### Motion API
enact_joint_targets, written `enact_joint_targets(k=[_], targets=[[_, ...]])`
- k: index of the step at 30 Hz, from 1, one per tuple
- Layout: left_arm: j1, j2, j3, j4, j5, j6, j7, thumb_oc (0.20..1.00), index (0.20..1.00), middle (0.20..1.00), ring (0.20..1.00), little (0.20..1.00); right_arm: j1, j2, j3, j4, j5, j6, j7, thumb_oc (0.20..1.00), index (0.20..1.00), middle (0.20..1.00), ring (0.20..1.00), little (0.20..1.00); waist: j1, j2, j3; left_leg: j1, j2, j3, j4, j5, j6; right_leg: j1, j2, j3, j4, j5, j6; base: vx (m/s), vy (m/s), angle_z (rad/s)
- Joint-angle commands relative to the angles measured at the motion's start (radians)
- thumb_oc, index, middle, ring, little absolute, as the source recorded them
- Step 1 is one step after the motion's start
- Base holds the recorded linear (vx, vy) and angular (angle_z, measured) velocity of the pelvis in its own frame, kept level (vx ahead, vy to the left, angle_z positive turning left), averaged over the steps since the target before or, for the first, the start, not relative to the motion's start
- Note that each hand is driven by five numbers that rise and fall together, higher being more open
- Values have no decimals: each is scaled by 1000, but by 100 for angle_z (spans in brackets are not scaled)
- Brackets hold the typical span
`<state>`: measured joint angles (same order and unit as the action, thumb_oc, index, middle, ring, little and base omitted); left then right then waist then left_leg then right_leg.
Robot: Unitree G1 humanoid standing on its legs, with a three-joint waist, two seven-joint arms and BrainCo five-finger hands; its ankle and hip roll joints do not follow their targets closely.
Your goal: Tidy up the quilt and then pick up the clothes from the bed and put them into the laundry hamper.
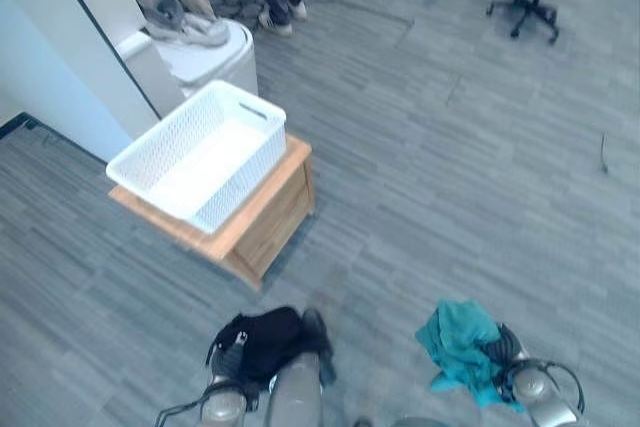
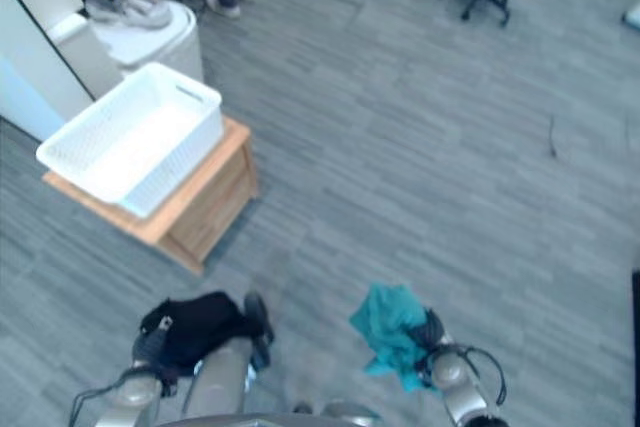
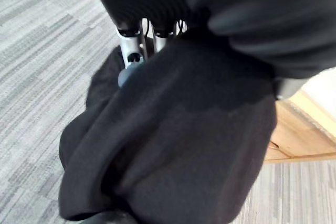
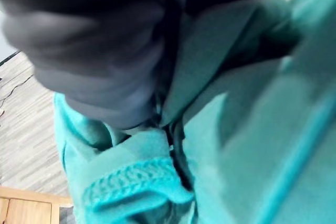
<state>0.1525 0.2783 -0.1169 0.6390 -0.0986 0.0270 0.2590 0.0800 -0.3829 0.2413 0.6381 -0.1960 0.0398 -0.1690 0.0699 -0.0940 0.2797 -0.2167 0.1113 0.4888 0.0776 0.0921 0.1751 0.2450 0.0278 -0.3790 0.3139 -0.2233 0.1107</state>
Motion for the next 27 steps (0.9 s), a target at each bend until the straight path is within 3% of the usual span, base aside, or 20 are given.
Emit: enact_joint_targets(k=[1,2,3,5,7,8,9,10,11,15,17,18,20,22,23,27], targets=[[-28,65,-14,-76,70,-33,18,200,200,200,200,200,-20,-29,-44,-90,-23,-35,-14,200,200,200,200,200,14,-21,-13,102,10,-50,-20,-45,-159,-97,-230,122,235,327,149,487,86,48],[-36,73,-15,-79,74,-34,28,200,200,200,200,200,-23,-30,-43,-105,-27,-37,-17,200,200,200,200,200,-5,-4,-6,143,14,-77,-44,-58,-152,-167,-224,162,319,333,141,495,68,36],[-57,80,-18,-87,75,-40,34,200,200,200,200,200,-34,-29,-32,-110,-35,-41,-18,200,200,200,200,200,-17,14,-1,186,15,-109,-82,-68,-155,-253,-211,185,356,295,127,659,-67,76],[-90,89,-36,-95,74,-56,46,200,200,200,200,200,-54,-45,-16,-131,-44,-46,-25,200,200,200,200,200,-59,13,10,251,-3,-204,-106,-86,-184,-339,-210,204,166,236,101,665,-255,108],[-106,95,-46,-91,93,-65,52,200,200,200,200,200,-60,-74,-17,-174,-55,-54,-30,200,200,200,200,200,-90,-2,2,291,-20,-279,-114,-122,-217,-348,-198,269,-132,197,94,584,-326,152],[-130,93,-55,-78,103,-70,60,200,200,200,200,200,-61,-89,-24,-196,-52,-59,-35,200,200,200,200,200,-119,-4,0,310,-21,-334,-124,-136,-229,-353,-178,351,-255,215,100,604,-282,196],[-146,86,-66,-63,110,-72,52,200,200,200,200,200,-55,-98,-31,-218,-49,-60,-33,200,200,200,200,200,-143,-6,-4,325,-23,-385,-127,-149,-237,-370,-158,455,-315,230,111,411,-184,163],[-147,86,-66,-62,110,-73,52,200,200,200,200,200,-55,-98,-32,-219,-48,-59,-33,200,200,200,200,200,-144,-7,-5,322,-24,-386,-127,-146,-237,-371,-159,454,-319,235,111,364,-173,197],[-147,94,-70,-1,155,-73,64,200,200,200,200,200,-57,-120,-11,-219,-91,-63,-28,200,200,200,200,200,-138,-18,-9,329,-26,-428,-127,-169,-243,-370,-161,503,-346,239,109,177,-104,214],[-135,98,-61,-34,133,-72,53,200,200,200,200,200,-86,-178,-23,-370,-97,-89,-24,200,200,200,200,200,-138,-20,-18,320,-36,-463,-52,-201,-254,-337,-154,456,-325,262,88,298,-292,152],[-113,68,-54,-38,102,-79,43,200,200,200,200,200,-108,-228,-64,-459,-96,-109,-35,200,200,200,200,200,-143,-1,-16,281,-17,-425,12,-197,-282,-270,-184,353,-347,247,67,144,-136,108],[-113,68,-54,-39,102,-78,43,200,200,200,200,200,-109,-229,-65,-459,-96,-109,-35,200,200,200,200,200,-146,-2,-17,275,-19,-428,13,-191,-282,-273,-186,351,-348,251,66,3,-48,128],[-131,60,-69,-27,76,-66,23,200,200,200,200,200,-230,-313,-66,-515,-113,-96,-50,200,200,200,200,200,-174,16,-25,233,73,-140,44,-120,-300,-206,-221,205,-384,239,68,21,-20,223],[-125,58,-66,-29,70,-67,18,200,200,200,200,200,-275,-339,-58,-528,-115,-95,-48,200,200,200,200,200,-178,28,-32,246,90,-100,21,-101,-306,-199,-218,189,-388,241,69,87,22,105],[-109,53,-65,-36,59,-67,11,200,200,200,200,200,-387,-375,-23,-522,-99,-90,-47,200,200,200,200,200,-171,43,-47,270,92,-92,-26,-82,-311,-185,-212,182,-392,239,73,172,55,16],[-85,47,-100,-39,39,-74,-8,200,200,200,200,200,-644,-410,96,-439,-69,-86,-40,200,200,200,200,200,-139,47,-63,301,94,-89,-108,-55,-309,-182,-213,171,-388,237,76,88,41,14]])
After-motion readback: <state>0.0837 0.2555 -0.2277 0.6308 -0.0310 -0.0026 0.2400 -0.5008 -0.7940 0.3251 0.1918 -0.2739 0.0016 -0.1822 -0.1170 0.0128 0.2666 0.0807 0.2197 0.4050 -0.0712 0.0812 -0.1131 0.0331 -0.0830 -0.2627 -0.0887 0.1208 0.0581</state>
